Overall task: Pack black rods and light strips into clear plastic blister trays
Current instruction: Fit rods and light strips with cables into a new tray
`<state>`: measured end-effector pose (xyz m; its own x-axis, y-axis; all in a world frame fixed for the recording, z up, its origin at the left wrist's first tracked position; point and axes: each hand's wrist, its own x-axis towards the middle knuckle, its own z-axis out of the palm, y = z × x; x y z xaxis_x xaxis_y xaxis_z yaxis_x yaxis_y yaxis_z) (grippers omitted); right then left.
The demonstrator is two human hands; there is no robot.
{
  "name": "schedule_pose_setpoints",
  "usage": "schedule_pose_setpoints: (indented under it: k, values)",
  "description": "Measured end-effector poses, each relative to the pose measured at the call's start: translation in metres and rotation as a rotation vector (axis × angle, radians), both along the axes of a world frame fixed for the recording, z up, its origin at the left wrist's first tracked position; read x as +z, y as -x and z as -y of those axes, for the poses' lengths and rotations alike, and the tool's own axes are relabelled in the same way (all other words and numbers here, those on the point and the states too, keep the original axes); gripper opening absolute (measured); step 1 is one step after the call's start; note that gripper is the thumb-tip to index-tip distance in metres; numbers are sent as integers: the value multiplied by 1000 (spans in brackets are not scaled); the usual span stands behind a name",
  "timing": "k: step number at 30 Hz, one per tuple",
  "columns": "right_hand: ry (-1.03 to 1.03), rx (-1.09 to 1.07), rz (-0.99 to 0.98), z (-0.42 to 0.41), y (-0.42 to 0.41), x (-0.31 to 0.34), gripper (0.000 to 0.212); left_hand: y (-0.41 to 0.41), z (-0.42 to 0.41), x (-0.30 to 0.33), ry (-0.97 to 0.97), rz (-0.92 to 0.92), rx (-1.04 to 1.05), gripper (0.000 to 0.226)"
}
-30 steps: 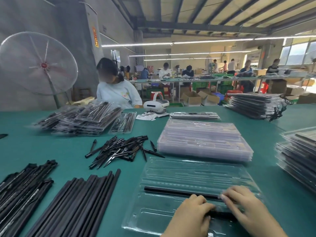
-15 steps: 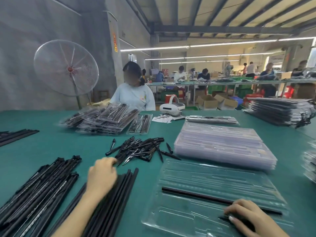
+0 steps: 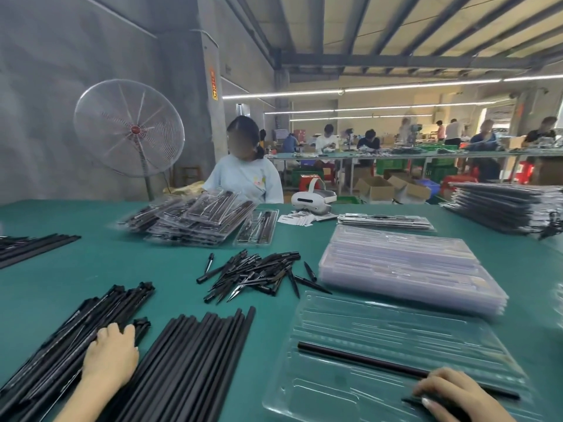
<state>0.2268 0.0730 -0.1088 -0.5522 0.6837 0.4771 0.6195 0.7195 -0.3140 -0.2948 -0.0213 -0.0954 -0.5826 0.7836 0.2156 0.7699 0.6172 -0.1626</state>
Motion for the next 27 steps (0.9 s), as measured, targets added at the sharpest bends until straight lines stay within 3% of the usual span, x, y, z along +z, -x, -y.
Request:
schedule_pose_setpoints:
  k: [6,9,13,15,19,21,23,27]
  values:
    - [18,-13,-36,-3,-3,-1,48,5,5,2,142,-16,-7,40]
    - [-25,2,-58,-4,-2,2,51,13,11,10,154,82,-67,43]
    - [-93,-11,-102,-8,0,12,50,25,23,32,-27,404,-157,22]
    - [-116,-37,-161,-9,3,17,46,19,28,54,-139,593,-183,24]
    - [-22,-31,-299,6,21,33,34,-32,37,108,-388,1233,-259,21]
    - [91,16,-393,22,45,40,27,-65,40,124,-442,1391,-368,23]
    - [330,93,-571,46,76,45,17,-97,40,134,-452,1457,-441,30]
    - [976,354,-876,96,142,57,41,-142,45,139,-435,1594,-469,34]
